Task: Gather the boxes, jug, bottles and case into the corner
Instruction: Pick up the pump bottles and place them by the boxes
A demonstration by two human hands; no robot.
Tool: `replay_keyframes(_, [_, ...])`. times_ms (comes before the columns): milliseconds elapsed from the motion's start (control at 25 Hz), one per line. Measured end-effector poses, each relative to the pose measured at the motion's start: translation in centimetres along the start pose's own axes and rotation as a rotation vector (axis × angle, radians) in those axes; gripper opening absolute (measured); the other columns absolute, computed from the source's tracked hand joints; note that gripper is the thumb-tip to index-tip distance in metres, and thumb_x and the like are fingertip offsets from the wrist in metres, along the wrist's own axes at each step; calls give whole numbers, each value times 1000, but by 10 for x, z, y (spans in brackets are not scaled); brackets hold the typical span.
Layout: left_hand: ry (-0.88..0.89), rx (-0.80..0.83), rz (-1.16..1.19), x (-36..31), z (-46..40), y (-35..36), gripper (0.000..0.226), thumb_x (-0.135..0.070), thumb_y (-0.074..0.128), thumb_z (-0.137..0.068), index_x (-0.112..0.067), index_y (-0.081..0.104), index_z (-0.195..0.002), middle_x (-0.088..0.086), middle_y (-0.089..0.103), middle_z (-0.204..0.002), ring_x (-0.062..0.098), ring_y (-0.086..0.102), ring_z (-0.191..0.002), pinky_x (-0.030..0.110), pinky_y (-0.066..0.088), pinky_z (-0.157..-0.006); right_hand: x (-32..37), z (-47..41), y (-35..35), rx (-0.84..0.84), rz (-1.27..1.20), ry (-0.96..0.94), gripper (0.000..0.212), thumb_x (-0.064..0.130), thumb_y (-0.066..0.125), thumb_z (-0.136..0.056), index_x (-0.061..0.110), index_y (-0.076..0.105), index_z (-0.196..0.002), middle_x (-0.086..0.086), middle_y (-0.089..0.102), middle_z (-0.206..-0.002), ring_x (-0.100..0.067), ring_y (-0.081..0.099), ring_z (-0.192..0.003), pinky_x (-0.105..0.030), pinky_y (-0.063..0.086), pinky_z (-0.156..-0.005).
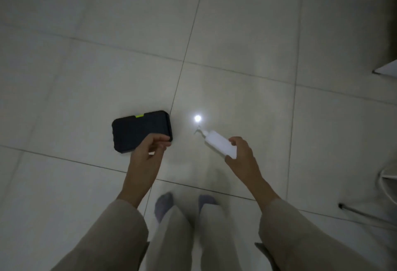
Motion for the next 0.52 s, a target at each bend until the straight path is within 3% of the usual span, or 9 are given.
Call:
replay_keyframes(280, [-54,90,-65,157,-99,65,24,-2,45,-92,-21,59,-94,-10,64,-90,-9,57,-81,3,44,-71,-114,-123,121,88,350,128,83,22,65,-82,11,14,-146,-9,26,-151,-26,22,-140,-43,24,-112])
replay_keyframes(360, [-80,113,-77,189,-114,69,25,-3,45,-92,-23,59,-93,-9,65,-92,-3,58,-83,3,43,-70,-131,-144,142,60,426,164,86,25,65,-81,13,11,-147,-8,23,-151,-27,19,-141,-46,23,-111])
replay_keyframes(520, [-149,93,-52,223,-128,60,31,-4,46,-92,-32,57,-88,-9,65,-93,10,60,-93,15,44,-74,-131,-167,151,-22,556,221,71,27,67,-78,15,29,-137,-11,39,-133,-32,39,-121,-45,33,-96])
Point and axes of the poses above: each hand's wrist, its own z-axis away from the middle knuckle, its own y-axis out of the palm, x = y × z, the point moved 3 cm from there along -z, towards the middle knuckle
